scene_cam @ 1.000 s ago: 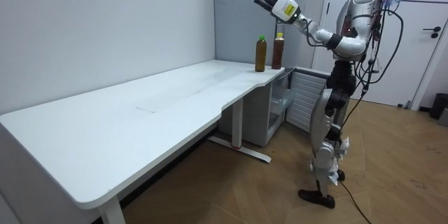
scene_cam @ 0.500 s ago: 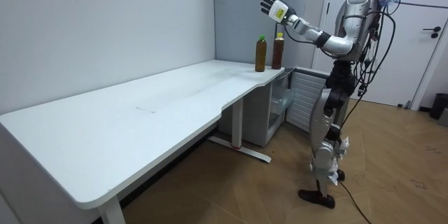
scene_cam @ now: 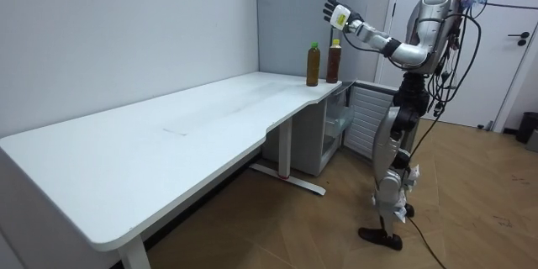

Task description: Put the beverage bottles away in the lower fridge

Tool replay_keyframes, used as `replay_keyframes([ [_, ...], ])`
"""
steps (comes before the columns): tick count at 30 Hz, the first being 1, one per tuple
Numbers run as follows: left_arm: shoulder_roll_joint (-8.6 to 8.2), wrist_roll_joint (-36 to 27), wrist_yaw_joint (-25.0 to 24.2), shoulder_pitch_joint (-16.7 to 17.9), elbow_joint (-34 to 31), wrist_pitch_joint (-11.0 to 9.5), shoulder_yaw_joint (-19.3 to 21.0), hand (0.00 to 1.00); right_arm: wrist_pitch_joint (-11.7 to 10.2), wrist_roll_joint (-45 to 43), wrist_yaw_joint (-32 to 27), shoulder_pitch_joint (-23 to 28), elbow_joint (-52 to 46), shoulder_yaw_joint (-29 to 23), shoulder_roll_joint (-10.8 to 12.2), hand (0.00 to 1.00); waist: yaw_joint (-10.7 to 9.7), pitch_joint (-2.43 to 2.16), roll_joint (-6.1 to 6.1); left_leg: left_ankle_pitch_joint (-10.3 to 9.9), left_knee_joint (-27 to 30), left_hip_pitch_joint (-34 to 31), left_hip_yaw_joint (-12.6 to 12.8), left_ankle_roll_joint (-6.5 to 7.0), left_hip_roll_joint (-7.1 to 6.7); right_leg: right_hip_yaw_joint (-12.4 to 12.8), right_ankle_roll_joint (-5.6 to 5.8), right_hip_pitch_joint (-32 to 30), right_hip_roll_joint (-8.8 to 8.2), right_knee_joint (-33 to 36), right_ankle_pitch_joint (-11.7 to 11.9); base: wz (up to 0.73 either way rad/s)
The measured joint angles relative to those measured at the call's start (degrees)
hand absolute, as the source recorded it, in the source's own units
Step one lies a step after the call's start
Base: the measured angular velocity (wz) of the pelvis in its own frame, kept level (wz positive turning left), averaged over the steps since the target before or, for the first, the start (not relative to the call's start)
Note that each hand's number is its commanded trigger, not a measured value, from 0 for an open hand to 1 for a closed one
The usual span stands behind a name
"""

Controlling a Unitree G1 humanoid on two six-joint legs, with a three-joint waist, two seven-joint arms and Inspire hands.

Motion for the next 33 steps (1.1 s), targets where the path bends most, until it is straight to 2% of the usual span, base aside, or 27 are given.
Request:
replay_keyframes([
  [2, -1.04, -0.1, -1.17, 0.0, 0.04, 0.71, -0.16, 0.0, 0.51, 0.0, 0.07, -0.17, -0.15, -0.01, 0.02, 0.0, -0.28, 0.02, -0.02, 0.0, -0.02, 0.0, 0.04, 0.0, 0.0, 0.1, -0.01, -0.02, 0.0, -0.03, 0.0, 0.0],
  [8, -1.32, -0.29, -3.32, 0.0, 0.05, 1.44, -1.45, 0.0, 0.55, 0.05, 0.17, -0.51, -0.14, 0.04, 0.03, 0.0, -0.61, 0.12, -0.19, 0.0, -0.06, 0.02, 0.13, 0.0, 0.0, 0.54, -0.01, -0.16, 0.0, -0.12, 0.0, -0.03],
  [12, -2.06, -3.0, -4.5, 0.01, 0.29, 1.74, -1.92, 0.0, 0.56, 0.05, 0.16, -0.18, -1.53, 0.04, 0.29, 0.0, -0.66, 0.11, -0.2, 0.0, -0.44, 0.19, 0.47, -0.01, 0.0, 1.12, -0.02, -0.4, 0.0, -0.06, 0.01, -0.07],
  [19, -2.41, -4.42, -4.95, 0.01, 3.48, 2.44, -5.33, 0.0, 0.54, 0.05, -0.46, -0.41, -1.91, 0.22, 0.61, 0.0, -0.69, 0.17, -0.56, 0.0, -0.5, 0.09, 1.06, -0.01, 0.04, 1.91, -0.04, -1.03, -0.01, 0.05, 0.03, -0.04],
  [33, -2.86, -5.15, -5.82, 0.16, 6.56, 3.17, -7.9, 0.0, 0.53, 0.09, -1.51, -0.54, -2.06, 0.34, 1.02, 0.0, -0.7, 0.07, -0.87, 0.0, -1.08, 0.19, 1.6, -0.01, 0.06, 2.83, -0.04, -1.58, 0.0, 0.02, 0.03, -0.03],
])
